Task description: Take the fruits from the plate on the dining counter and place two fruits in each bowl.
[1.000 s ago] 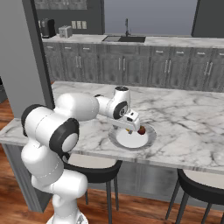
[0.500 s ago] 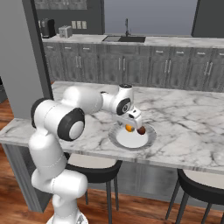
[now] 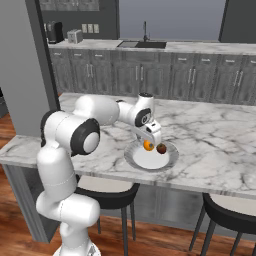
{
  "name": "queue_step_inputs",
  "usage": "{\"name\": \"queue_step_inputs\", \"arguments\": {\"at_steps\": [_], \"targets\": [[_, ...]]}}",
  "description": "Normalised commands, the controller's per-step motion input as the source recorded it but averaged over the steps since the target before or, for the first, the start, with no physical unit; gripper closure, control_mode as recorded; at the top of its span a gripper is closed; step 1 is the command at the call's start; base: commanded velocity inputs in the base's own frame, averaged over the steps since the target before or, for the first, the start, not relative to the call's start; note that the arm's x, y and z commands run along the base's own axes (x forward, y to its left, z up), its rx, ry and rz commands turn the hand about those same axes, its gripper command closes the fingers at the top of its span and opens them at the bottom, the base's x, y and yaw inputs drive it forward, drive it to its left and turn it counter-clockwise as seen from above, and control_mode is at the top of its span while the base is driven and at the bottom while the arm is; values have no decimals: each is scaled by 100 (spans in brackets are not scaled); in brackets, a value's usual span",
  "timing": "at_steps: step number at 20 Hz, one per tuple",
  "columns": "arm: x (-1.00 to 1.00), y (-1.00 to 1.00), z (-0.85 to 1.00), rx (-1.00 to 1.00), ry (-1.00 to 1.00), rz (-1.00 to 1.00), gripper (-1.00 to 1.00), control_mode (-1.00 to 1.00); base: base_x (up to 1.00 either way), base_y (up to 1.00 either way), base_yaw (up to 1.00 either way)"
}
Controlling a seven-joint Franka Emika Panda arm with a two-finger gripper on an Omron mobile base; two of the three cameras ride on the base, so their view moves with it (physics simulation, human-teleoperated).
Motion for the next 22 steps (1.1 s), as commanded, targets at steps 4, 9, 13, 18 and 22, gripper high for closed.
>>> {"name": "queue_step_inputs", "arguments": {"at_steps": [4,9,13,18,22], "targets": [[4,0,-1,12,-6,-10,-100,-100,0,0,0],[13,0,-8,1,-1,-8,-100,-100,0,0,0],[24,0,-12,0,0,-5,-100,-100,0,0,0],[24,-9,-11,0,0,-6,-100,-100,0,0,0],[6,-15,-6,0,3,-5,-100,-100,0,0,0]]}}
